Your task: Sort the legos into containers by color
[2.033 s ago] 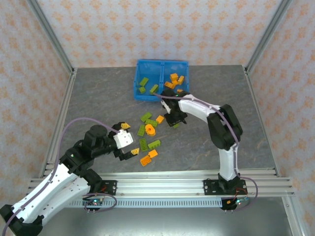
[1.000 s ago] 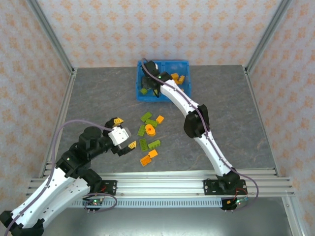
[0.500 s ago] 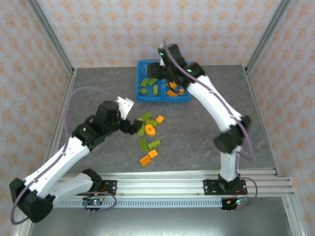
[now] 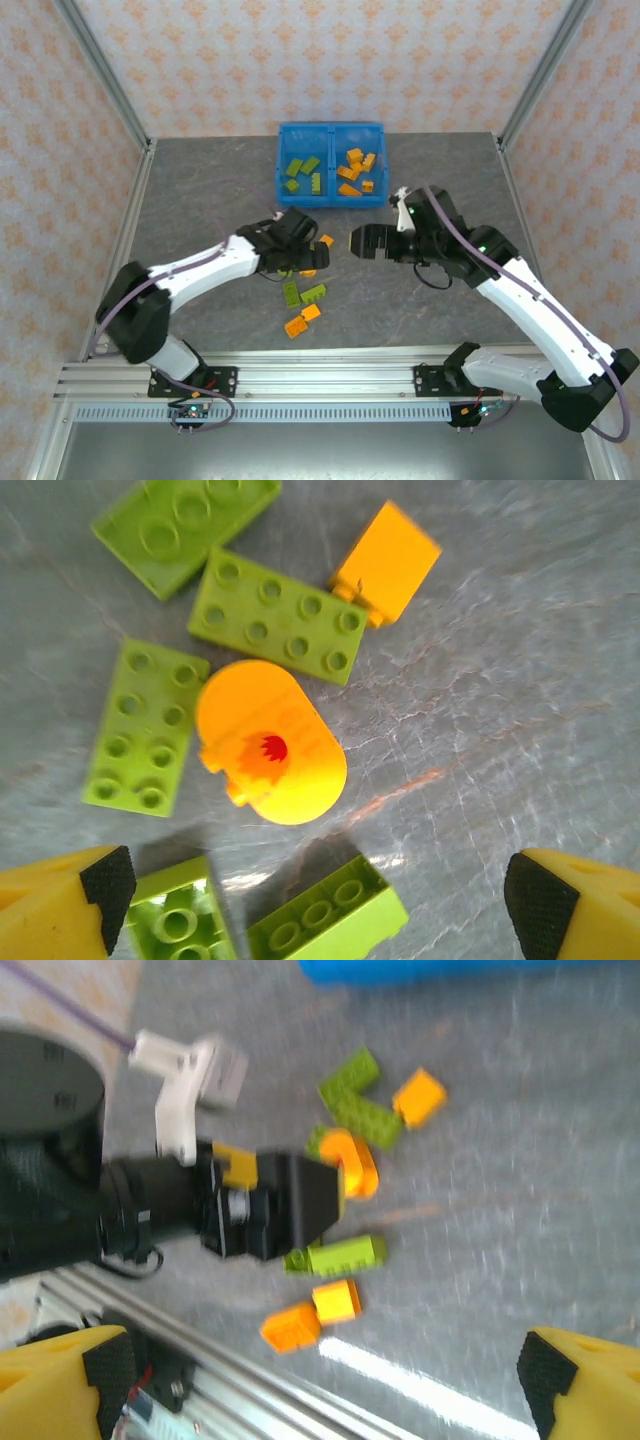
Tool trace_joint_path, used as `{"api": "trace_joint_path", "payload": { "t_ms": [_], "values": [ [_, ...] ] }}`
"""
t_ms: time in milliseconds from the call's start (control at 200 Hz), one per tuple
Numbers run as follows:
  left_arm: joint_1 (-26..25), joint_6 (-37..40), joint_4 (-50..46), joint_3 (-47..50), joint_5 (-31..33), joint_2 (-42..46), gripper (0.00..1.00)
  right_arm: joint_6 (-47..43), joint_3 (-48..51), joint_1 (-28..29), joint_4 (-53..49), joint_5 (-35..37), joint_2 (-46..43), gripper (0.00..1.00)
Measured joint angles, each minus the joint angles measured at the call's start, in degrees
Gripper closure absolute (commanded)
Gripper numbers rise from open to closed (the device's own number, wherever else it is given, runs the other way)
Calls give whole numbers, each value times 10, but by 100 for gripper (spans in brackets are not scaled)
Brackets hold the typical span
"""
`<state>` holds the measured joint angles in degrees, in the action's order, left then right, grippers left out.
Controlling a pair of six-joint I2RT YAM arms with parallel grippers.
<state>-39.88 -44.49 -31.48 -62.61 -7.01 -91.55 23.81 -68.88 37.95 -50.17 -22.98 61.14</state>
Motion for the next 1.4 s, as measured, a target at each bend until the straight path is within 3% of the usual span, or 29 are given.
{"api": "trace_joint_path", "payload": {
  "t_ms": [115,270,375,546,726,961,1206,1401],
  "values": [
    [-3,-71,-7,-30,6,-70,16,8,29,3,-25,-26,2,1],
    [-3,-121,-17,-35,39,-96,21,13,38,3,-36,-33,-2,1],
    [-3,-134,-17,-56,54,-111,39,13,38,3,-38,-34,-6,1],
    [-3,-141,-21,-87,63,-150,49,16,38,3,-46,-28,-8,0],
    [-3,-140,-23,-89,63,-156,49,27,38,3,-47,-14,-9,0],
    [-3,-115,-40,-110,63,-201,34,36,38,3,-48,-5,-9,0],
    [-5,-97,-49,-120,59,-202,66,41,38,3,-48,-1,-9,0],
    [-5,-87,-60,-132,54,-195,69,48,38,3,-47,18,-12,0]
  ]
}}
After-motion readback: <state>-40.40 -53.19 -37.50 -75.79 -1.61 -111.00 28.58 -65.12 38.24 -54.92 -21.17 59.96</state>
